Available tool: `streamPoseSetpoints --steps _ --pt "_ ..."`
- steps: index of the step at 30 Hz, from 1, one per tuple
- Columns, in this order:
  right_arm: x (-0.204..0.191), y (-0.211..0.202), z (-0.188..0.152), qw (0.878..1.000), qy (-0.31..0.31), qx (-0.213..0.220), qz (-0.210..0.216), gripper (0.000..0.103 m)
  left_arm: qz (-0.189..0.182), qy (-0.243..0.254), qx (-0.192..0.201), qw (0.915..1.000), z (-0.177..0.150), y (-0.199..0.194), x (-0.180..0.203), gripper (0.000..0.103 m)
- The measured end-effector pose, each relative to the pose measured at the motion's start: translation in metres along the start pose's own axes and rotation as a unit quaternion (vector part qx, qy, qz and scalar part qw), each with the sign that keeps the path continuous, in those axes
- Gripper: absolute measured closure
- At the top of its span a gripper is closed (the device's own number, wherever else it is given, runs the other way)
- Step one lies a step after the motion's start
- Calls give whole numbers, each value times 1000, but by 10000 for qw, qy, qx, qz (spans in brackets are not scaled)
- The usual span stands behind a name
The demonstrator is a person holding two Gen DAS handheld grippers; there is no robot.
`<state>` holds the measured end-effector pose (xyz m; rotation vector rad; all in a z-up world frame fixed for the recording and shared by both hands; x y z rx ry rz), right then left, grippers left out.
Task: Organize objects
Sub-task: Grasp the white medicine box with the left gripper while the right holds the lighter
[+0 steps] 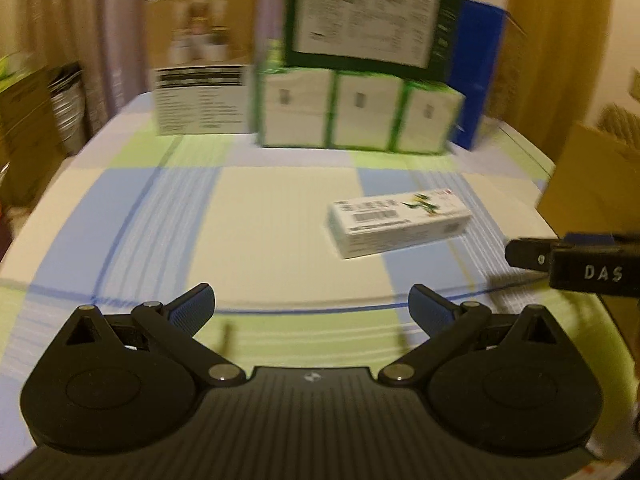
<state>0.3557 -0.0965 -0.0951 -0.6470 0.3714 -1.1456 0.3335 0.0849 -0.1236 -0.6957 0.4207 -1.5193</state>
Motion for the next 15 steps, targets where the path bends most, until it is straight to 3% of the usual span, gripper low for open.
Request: streamPoseSetpoints --steps 3,9,12,14,15 --pt "3 5 -3 9999 -55 -97 114 24 -270 477 -82 9985 5 15 10 9" --pt "8 18 -10 9992 -189 -248 255 24 -510 1461 -38 9879 25 38 29 13" --pt "13 20 -10 9992 -118 -304 250 24 -731 1852 -239 9797 35 52 40 22" --pt "15 21 -10 9992 -82 -322 236 24 -822 2038 -420 9746 40 62 49 34" --pt "16 21 -11 9991 -53 -336 237 24 -849 2164 -449 9716 42 65 53 34"
Point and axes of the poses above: each gripper's, at about its wrist camera, not at the fingertips, and y roughly the way its jaws point, x to its right, z to its top, the point moved 2 cm from there along y, roughly the way its jaws point, and after that the axes turned 8 degrees about -y, right-handed, at the moved point
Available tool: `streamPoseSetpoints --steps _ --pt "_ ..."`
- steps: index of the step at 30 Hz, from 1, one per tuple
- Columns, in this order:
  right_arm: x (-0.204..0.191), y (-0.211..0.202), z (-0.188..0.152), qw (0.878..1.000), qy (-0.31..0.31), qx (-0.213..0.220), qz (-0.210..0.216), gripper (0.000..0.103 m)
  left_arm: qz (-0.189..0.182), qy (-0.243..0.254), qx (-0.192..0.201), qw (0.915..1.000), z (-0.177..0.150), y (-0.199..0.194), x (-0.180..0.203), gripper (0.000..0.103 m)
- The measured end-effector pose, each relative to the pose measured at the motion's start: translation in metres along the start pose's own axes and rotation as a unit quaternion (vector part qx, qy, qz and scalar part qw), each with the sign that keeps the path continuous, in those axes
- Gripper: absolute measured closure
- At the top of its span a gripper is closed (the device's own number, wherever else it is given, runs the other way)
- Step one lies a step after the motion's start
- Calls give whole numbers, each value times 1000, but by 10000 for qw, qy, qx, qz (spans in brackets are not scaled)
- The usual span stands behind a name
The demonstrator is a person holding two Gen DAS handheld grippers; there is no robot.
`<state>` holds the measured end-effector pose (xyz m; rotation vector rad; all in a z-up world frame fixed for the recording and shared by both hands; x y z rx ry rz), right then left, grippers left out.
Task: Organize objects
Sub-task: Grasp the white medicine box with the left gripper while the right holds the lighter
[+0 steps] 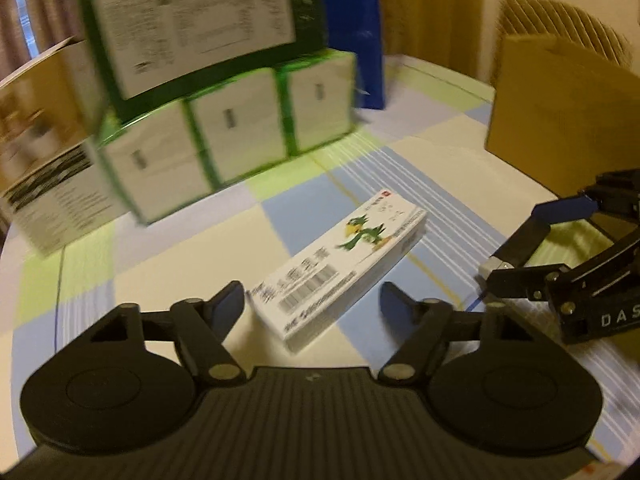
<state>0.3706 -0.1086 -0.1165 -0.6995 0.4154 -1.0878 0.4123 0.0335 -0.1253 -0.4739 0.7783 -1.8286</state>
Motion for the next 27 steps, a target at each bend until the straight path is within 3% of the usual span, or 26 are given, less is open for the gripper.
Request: streamPoseSetpoints --steps 7,9,11,14,17,21,27 --pt "4 -2 1 9999 109 -22 -13 24 -250 752 -284 9965 19 22 12 34" --pt "4 -2 1 9999 112 -14 -12 24 -321 883 -455 9945 19 26 16 39" --pt "5 -2 2 9999 125 -26 -6 24 -261 978 -570 9932 15 23 20 55" --pt "4 -3 1 9999 131 -66 0 24 -174 932 -661 9933 5 9 26 66" --pt "3 -8 0 9998 139 -105 14 24 102 591 -774 9952 -13 -11 31 69" --pt "-1 -20 -2 9997 165 -163 117 24 295 -241 -840 9957 -44 -46 36 70" --pt "-10 -49 -11 9995 98 -171 260 24 490 -588 -389 9963 -73 -74 56 65"
Point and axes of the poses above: each gripper's, at about its wrist camera, not at the fingertips, and y roughly the way its jaws point, x to its right, z to its top, the point moved 2 cm from there along y, roughly the way its jaws point, and after that the axes turned 8 degrees about -y, right-handed, at the moved point
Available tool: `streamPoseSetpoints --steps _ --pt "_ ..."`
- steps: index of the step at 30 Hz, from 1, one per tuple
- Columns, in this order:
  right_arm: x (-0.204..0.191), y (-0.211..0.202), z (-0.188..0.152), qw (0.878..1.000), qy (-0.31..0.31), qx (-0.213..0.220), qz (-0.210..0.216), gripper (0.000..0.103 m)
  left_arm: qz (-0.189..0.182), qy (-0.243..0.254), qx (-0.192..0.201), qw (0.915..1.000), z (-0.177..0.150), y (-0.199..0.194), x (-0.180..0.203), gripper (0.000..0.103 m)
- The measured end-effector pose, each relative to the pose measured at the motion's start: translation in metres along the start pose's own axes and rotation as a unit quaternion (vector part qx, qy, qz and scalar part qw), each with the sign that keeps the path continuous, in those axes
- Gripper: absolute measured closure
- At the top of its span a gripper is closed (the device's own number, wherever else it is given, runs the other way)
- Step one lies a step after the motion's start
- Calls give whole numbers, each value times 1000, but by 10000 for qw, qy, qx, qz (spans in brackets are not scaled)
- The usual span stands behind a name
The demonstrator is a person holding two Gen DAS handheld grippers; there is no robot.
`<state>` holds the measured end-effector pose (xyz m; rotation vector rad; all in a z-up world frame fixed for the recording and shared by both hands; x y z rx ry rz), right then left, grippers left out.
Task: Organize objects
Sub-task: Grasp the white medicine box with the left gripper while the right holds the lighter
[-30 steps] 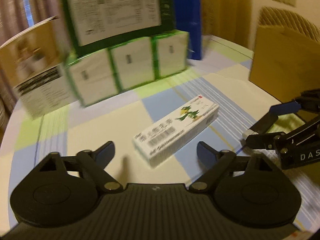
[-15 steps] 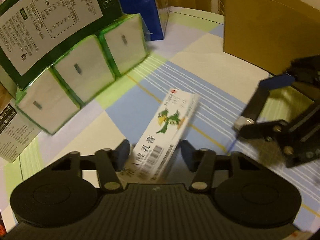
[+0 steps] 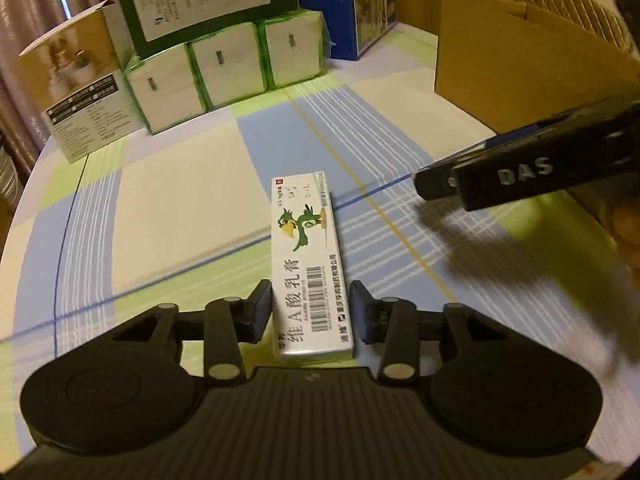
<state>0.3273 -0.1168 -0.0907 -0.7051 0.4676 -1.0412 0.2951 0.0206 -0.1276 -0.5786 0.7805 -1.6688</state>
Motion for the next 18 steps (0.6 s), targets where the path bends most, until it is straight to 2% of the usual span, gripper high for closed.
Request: streamPoseSetpoints --steps 3,9,13,18 --pt "-1 -8 -3 10000 -10 25 -24 24 114 137 81 9998 6 5 4 65" --pt "1 -4 -4 10000 37 -26 -68 24 59 -438 62 9990 12 23 -5 65" --pt "1 0 -6 10000 28 -56 -45 24 122 -521 129 9985 13 27 -6 65" --pt "0 3 -5 9999 23 -75 -76 24 148 -620 159 9978 12 29 -8 70"
Point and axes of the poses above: each gripper's, at about its wrist camera, not at the fingertips, and y roughly the way its jaws point, x to its right, z to its top, the point moved 2 cm from there along y, roughly the way its jaws point, and after that the axes turned 8 degrees about -y, right-handed, at the moved point
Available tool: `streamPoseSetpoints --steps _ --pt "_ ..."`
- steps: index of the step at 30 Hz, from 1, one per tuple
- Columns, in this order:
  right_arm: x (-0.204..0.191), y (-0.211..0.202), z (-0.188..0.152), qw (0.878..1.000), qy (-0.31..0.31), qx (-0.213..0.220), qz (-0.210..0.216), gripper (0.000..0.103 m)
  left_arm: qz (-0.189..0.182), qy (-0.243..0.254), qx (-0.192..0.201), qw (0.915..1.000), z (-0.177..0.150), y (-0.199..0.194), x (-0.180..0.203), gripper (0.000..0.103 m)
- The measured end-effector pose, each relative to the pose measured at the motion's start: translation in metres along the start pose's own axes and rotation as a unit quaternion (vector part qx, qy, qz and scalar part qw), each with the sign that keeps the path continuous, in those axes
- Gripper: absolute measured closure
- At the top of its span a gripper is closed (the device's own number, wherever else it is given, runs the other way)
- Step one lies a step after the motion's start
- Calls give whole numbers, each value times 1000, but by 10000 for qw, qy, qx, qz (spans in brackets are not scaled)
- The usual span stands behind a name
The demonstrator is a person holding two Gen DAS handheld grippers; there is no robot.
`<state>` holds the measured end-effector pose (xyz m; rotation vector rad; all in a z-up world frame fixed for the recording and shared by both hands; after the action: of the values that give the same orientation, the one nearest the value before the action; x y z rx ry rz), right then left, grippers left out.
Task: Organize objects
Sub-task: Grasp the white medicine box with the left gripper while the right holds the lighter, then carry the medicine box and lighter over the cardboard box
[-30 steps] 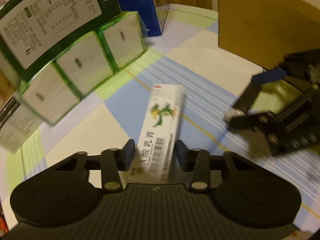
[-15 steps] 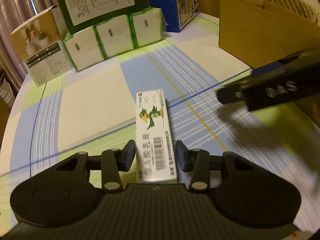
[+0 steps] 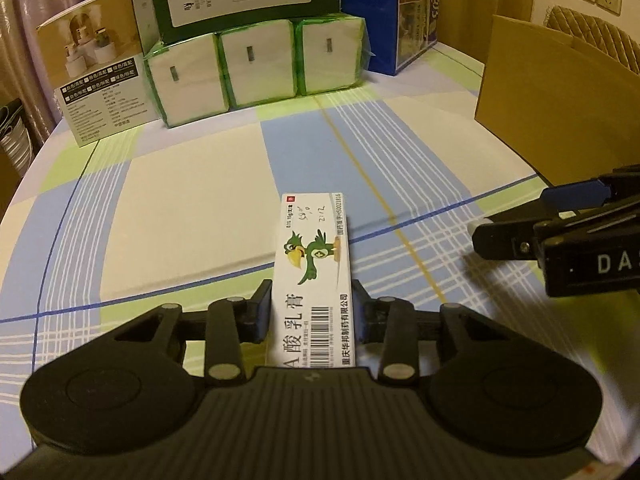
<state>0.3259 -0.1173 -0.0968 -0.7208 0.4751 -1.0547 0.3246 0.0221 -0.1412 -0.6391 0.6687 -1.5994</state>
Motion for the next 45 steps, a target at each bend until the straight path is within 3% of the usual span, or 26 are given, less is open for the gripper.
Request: streamPoseSetpoints --steps 10,16,25,33,45 --pt "-1 -5 2 9999 -35 89 -66 24 211 -402 134 9989 -3 -23 -13 70" --pt "-13 -31 -4 9996 -61 249 -66 24 283 -681 222 9970 -5 -51 -11 70" --pt "-18 -108 -31 9992 24 380 -117 24 261 -1124 382 9926 -20 -125 8 70" --pt "-25 -192 -50 9979 37 637 -151 24 232 -1098 661 9915 -32 -204 41 70" --pt "8 -281 -90 9953 247 812 -473 24 -33 -1221 624 9906 -65 -274 93 70"
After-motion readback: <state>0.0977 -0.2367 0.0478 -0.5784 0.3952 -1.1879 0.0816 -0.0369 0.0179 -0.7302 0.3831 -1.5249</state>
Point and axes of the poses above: each gripper's, at about its wrist camera, not at the fingertips, and y roughly the way its jaws point, x to its right, z to its top, the point moved 2 cm from there along y, roughly the way its jaws point, and after that the axes turned 8 degrees about -y, right-handed, at the moved point
